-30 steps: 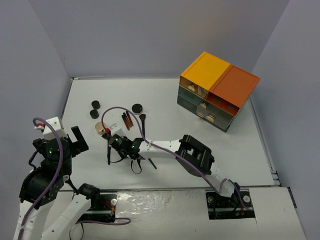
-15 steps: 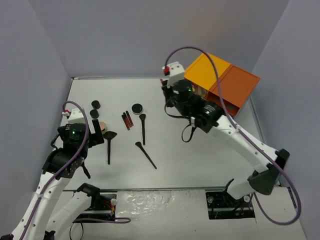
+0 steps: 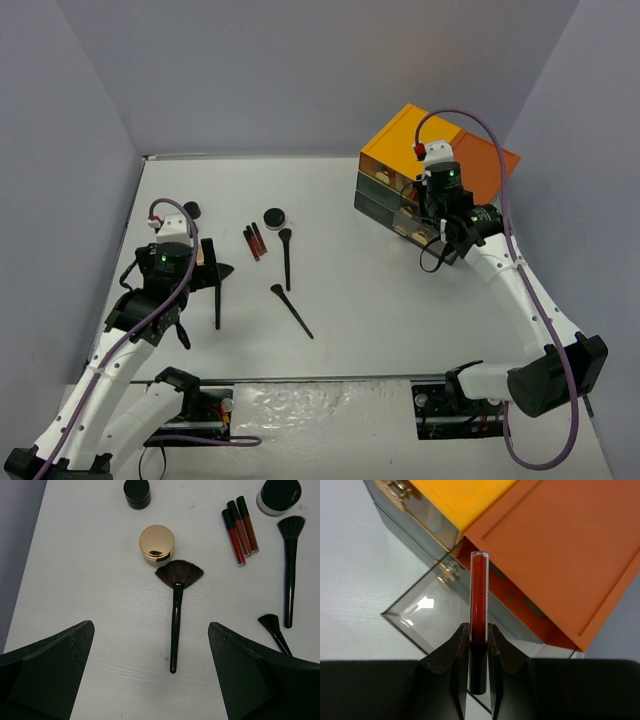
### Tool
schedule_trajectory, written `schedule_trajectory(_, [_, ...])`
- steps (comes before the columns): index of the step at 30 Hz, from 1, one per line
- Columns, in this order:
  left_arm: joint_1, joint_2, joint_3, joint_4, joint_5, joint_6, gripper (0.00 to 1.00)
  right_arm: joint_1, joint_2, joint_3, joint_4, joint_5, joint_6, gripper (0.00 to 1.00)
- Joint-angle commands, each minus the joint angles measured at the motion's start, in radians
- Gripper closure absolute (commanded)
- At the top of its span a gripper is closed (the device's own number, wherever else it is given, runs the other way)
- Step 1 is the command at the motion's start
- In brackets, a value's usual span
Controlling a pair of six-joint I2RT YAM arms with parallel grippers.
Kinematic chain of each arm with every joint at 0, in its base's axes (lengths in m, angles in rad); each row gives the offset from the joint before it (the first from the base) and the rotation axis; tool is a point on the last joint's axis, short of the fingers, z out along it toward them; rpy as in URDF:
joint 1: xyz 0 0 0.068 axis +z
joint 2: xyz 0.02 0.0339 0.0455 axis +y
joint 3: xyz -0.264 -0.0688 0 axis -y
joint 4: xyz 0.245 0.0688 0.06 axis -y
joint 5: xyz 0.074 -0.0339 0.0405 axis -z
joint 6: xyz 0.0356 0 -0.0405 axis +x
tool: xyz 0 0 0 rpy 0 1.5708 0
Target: Organize the makeup
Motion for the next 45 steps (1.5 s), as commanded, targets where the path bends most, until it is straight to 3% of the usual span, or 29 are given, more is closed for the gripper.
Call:
schedule_trajectory(1, [0.011,0.013,0.009,0.088,-0.002,0.032,0.03,-0.028,0.007,0.005,0.035,0.033,-0.017,1.00])
schedule_trajectory(3, [0.015,0.012,0.008,0.089,-0.007,0.036,0.03,-0.031,0.011,0.004,0.034,0.043,-0.016,1.00])
schedule_trajectory(5, [0.023,0.005,0.005,0.090,-0.006,0.036,0.03,-0.032,0.007,0.002,0.032,0.022,-0.010,0.91])
schedule_trajectory(8, [0.028,-0.004,0.003,0.095,-0.002,0.033,0.03,-0.032,-0.004,0.008,0.028,-0.028,-0.002,0.59])
schedule_trajectory(9, [0.031,-0.006,0.003,0.094,-0.001,0.034,0.03,-0.031,-0.006,0.013,0.024,-0.038,0.000,0.54])
schedule_trajectory(15, [0.036,-0.009,0.003,0.092,0.000,0.033,0.03,-0.016,0.001,0.109,0.005,-0.110,0.020,0.40])
schedule_trajectory(18, [0.040,-0.013,0.003,0.092,-0.003,0.033,0.03,0.046,0.041,0.185,0.006,-0.150,0.051,0.39])
schedule_trajectory(22, [0.043,-0.022,0.004,0.087,-0.017,0.031,0.03,0.223,0.171,0.287,0.029,-0.141,0.118,0.40])
schedule_trajectory(28, [0.046,-0.063,0.000,0.078,-0.070,0.021,0.03,0.419,0.445,0.356,0.201,-0.183,0.234,0.43])
schedule_trajectory(38, [0.047,-0.102,-0.011,0.075,-0.118,-0.003,0.03,0.508,0.798,0.513,0.371,-0.187,0.268,0.63])
schedule_trajectory(45, [0.047,-0.091,-0.011,0.072,-0.109,-0.007,0.03,0.516,0.913,0.548,0.487,-0.232,0.267,0.67])
